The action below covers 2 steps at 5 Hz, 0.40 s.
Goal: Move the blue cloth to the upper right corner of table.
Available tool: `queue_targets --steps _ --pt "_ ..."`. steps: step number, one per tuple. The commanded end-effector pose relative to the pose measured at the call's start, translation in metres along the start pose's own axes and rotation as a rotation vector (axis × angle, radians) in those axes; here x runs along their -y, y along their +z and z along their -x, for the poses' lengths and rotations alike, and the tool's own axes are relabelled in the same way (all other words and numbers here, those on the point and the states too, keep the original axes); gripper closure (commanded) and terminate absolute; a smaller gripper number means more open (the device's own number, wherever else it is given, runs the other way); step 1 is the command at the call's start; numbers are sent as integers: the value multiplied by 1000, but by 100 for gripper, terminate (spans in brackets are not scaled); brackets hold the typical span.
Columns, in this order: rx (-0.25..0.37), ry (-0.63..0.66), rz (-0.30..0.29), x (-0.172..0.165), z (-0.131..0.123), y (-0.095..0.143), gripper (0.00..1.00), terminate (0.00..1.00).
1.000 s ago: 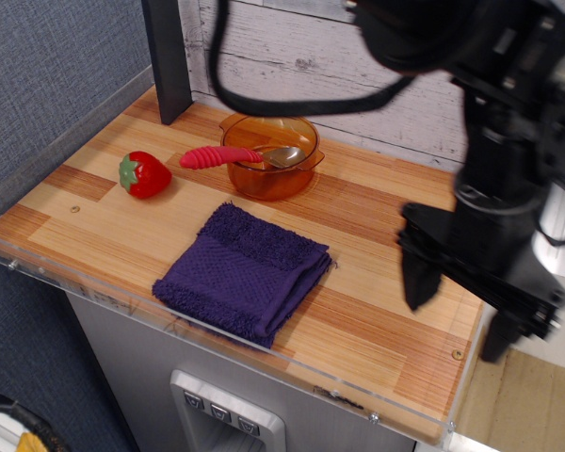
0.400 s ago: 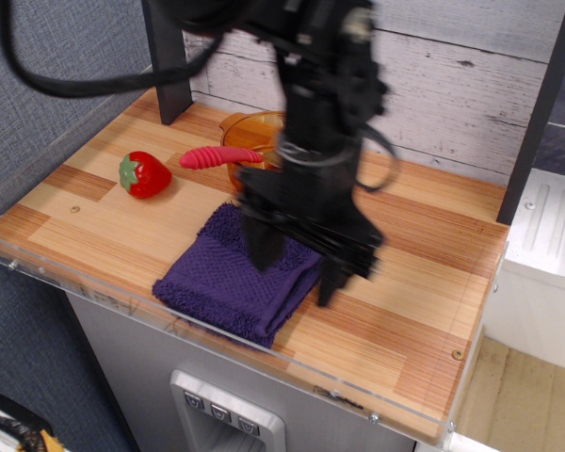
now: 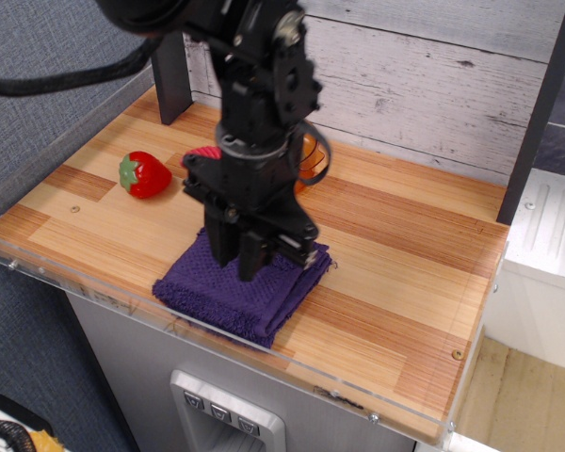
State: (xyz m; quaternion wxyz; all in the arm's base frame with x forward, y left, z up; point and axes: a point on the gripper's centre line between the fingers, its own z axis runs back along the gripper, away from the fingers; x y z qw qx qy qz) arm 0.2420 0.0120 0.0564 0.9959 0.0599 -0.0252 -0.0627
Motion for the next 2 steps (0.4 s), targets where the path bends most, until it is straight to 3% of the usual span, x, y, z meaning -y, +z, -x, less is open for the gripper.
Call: queue_targets --steps 1,2 --pt "5 31 -5 -21 5 -20 100 0" --pt "26 12 11 -19 2 -30 100 0"
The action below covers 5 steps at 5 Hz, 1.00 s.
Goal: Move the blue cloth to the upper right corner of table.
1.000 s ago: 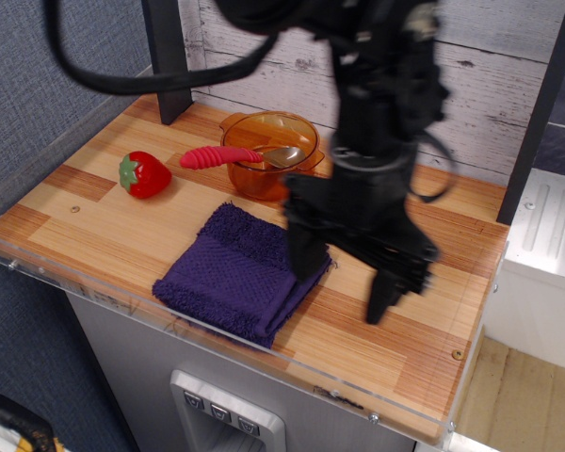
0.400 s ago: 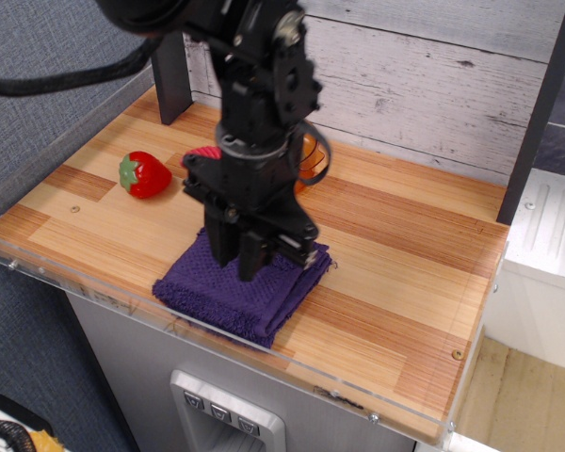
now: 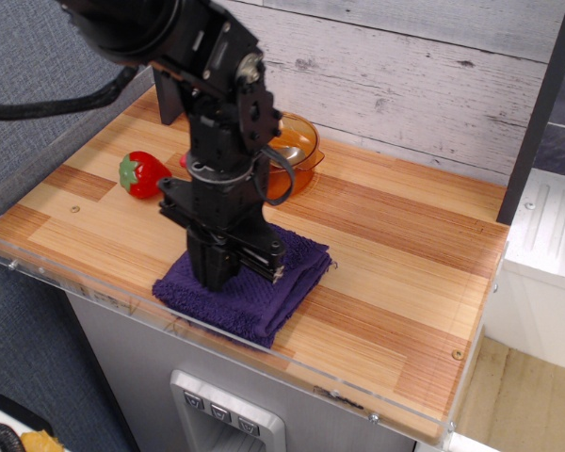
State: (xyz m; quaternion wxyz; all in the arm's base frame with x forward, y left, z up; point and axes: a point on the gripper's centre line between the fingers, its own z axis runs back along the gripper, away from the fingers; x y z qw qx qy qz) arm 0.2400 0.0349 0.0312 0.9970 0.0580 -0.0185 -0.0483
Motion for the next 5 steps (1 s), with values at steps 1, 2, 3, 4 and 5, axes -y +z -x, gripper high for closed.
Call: queue_targets --steps 1,2,3,4,5 --pt "49 -17 18 9 -8 -10 100 0" --pt "78 -76 60 26 -15 -13 100 0" --pt "79 -113 69 45 -20 -14 100 0" --pt "98 -157 111 61 -25 -13 100 0" --pt "128 -166 117 77 -34 -11 100 0"
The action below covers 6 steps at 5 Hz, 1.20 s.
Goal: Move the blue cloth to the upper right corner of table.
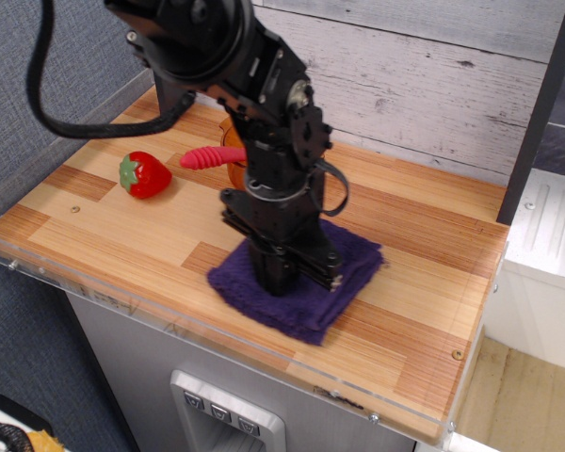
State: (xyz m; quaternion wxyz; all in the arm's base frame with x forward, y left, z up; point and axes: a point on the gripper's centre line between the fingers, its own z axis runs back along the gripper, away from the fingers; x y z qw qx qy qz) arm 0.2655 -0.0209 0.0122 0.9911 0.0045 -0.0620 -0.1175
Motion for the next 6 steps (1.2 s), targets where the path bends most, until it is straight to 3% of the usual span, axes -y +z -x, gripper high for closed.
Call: queue_targets --steps 1,4,6 --pt "27 -8 41 33 -20 -5 100 0" --pt "79 -19 91 54 -60 -12 100 0" --pt "111 -13 70 54 -79 -13 100 0"
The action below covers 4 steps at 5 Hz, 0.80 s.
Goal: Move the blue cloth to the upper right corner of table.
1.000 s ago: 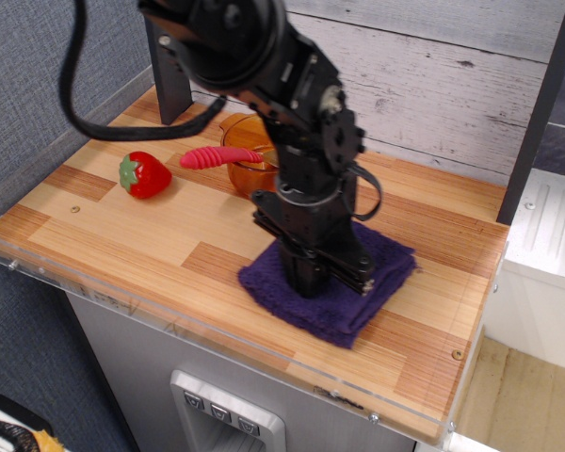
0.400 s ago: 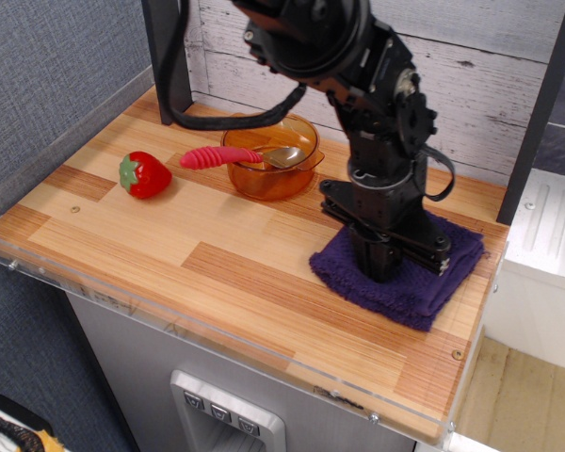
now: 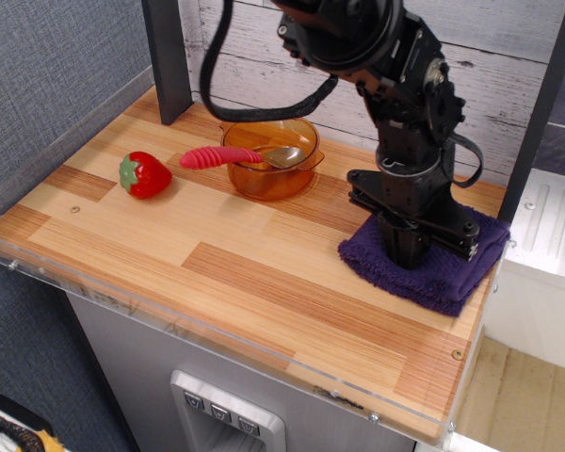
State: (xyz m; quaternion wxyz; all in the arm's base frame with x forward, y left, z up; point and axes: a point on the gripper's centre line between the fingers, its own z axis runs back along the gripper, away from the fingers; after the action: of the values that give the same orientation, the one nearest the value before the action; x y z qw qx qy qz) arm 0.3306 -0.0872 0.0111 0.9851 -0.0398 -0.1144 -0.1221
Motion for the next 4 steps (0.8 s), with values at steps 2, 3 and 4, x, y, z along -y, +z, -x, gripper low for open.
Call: queue_targets --steps 2,3,4 --pt "0 29 -18 -11 -7 -1 100 0" --pt "3 25 -20 -13 -11 1 100 0" --pt "-2 10 -31 -11 -12 3 100 0"
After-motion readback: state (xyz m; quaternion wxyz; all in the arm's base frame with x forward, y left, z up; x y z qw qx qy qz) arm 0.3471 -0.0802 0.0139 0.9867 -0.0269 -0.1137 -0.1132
